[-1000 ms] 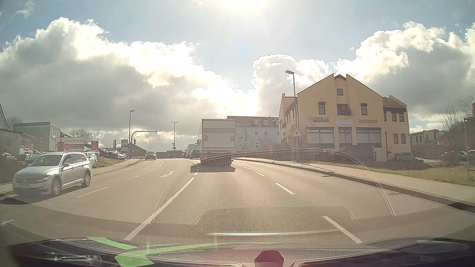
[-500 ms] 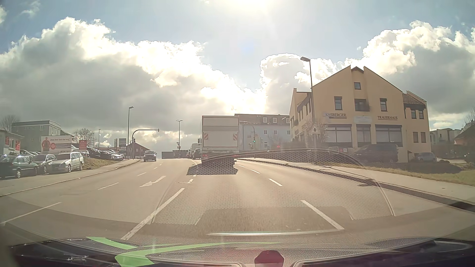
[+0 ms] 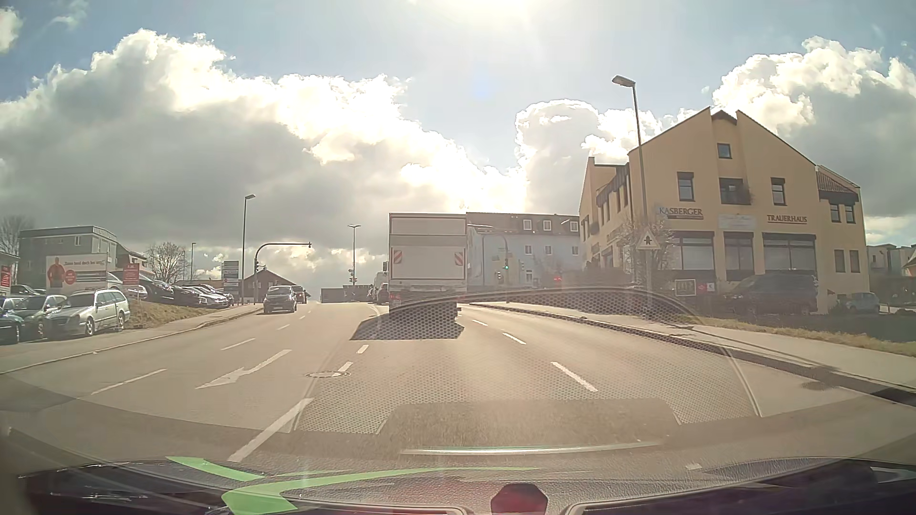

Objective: Follow the waypoints while adhering to traffic rules and regulations

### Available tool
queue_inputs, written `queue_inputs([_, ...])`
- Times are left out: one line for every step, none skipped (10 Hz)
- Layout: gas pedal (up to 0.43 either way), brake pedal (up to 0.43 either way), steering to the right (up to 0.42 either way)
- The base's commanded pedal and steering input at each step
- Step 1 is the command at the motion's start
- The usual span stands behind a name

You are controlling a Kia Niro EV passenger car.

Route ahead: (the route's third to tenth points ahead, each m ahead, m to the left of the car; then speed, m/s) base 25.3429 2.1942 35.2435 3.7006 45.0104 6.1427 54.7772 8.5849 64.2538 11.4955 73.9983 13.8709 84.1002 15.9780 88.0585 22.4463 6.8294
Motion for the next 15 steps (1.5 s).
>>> queue_inputs([0.079,0.000,-0.031])
queue_inputs([0.079,0.000,-0.031])
queue_inputs([0.079,0.000,-0.031])
queue_inputs([0.079,0.000,-0.032])
queue_inputs([0.079,0.000,-0.032])
queue_inputs([0.079,0.000,-0.033])
queue_inputs([0.079,0.000,-0.033])
queue_inputs([0.067,0.000,-0.035])
queue_inputs([0.067,0.000,-0.035])
queue_inputs([0.067,0.000,-0.035])
queue_inputs([0.067,0.000,-0.035])
queue_inputs([0.067,0.000,-0.037])
queue_inputs([0.079,0.000,-0.040])
queue_inputs([0.110,0.000,-0.043])
queue_inputs([0.118,0.000,-0.044])
